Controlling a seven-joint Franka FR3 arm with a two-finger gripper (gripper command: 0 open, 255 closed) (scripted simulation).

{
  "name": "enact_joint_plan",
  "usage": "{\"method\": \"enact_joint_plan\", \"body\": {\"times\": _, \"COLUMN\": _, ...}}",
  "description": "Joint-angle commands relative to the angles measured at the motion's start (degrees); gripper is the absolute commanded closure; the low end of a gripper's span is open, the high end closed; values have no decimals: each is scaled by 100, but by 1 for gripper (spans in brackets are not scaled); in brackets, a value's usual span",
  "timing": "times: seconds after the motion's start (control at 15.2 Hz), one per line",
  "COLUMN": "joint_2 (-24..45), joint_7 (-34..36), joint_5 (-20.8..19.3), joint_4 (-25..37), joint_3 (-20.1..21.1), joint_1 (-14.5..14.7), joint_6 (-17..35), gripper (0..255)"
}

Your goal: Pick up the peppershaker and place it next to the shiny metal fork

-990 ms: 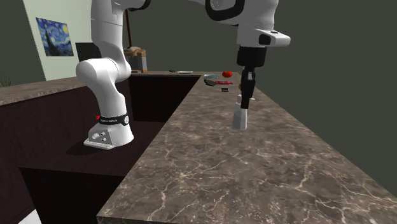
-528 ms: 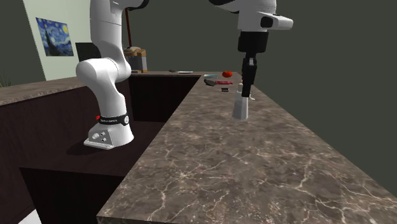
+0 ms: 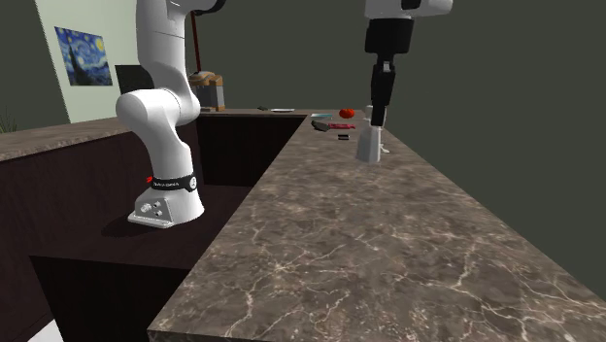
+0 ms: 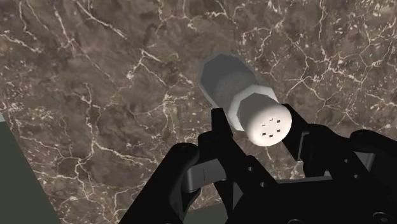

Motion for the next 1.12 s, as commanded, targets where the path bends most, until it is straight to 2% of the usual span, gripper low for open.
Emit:
{"method": "enact_joint_plan", "body": {"times": 0.0, "joint_2": -6, "joint_7": 9, "joint_5": -5, "joint_4": 148, "joint_3": -5, "joint_1": -7, "joint_6": -157, "gripper": 255}}
{"method": "enact_joint_plan", "body": {"times": 0.46, "joint_2": 3, "joint_7": 50, "joint_5": -11, "joint_4": 636, "joint_3": -13, "joint_1": -23, "joint_6": -633, "gripper": 255}}
{"method": "enact_joint_plan", "body": {"times": 1.06, "joint_2": -96, "joint_7": 1211, "joint_5": -34, "joint_4": 507, "joint_3": 477, "joint_1": 662, "joint_6": -469, "gripper": 255}}
